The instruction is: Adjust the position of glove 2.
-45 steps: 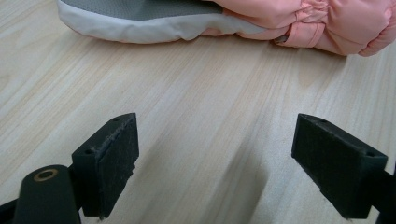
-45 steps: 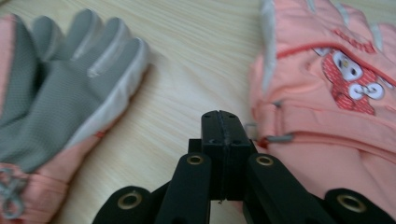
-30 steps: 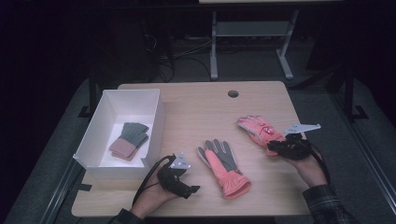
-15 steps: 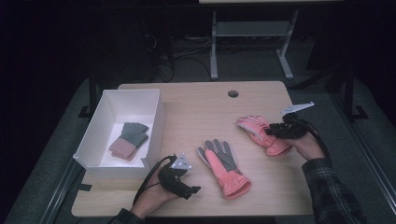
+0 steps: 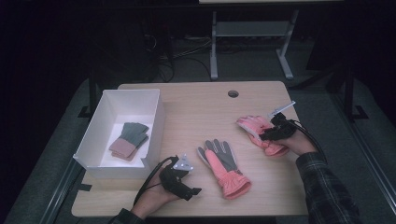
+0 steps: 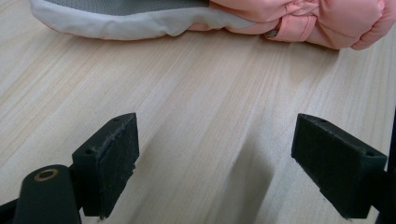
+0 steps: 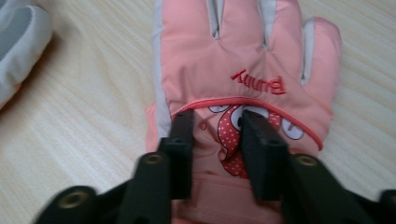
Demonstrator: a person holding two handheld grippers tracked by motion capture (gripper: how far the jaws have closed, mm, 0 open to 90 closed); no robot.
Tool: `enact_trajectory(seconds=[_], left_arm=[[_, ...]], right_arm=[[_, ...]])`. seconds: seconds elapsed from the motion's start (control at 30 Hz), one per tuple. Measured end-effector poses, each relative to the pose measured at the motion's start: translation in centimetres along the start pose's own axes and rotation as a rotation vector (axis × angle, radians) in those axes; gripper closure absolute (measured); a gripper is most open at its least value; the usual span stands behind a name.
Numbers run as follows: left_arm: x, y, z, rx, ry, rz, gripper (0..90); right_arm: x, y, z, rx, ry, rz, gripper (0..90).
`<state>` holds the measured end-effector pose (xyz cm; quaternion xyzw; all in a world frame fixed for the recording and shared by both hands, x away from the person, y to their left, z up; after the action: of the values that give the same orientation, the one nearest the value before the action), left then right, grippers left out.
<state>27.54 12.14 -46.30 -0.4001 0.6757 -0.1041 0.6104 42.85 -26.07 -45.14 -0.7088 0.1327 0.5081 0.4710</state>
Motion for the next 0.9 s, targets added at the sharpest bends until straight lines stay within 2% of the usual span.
enact_trajectory(seconds=[0.17,0.43,0.63,0.73,0.83,0.9], left_arm=[[0.0,-0.2,0.0,0.013,0.001,-0.003,15.2],[-0.1,-0.2,0.0,-0.004,0.0,-0.018,16.2],[-0.2,-0.3,-0.1,0.007,0.007,-0.017,20.2],[-0.4,-0.4,-0.2,0.017,0.009,-0.022,29.0],[-0.7,-0.8,-0.4,0.012,0.038,-0.047,57.5],[-0.7,-1.3,-0.6,-0.002,0.06,-0.068,82.1]], right_arm=[[-0.2,0.2,-0.1,0.016,0.006,-0.009,85.5],[-1.1,0.4,-0.1,0.064,0.009,-0.052,88.2],[-2.9,0.3,0.2,0.079,0.051,-0.056,88.4],[-3.8,0.3,0.4,0.085,0.056,-0.07,88.3],[-4.7,0.4,0.7,0.086,0.051,-0.084,88.3],[-5.1,0.3,0.9,0.087,0.048,-0.094,88.3]])
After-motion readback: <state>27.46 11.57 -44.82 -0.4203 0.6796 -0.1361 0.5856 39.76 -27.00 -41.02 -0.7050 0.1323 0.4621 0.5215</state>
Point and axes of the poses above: each handheld gripper's, and its own axes: x roughly forward along the jaws, y roughly out of its underside, z roughly to its left, the point moved 1 cm from there along x, roughly forward along the jaws, and after that the axes turned 10 degrees about y, right-handed, at the moved point
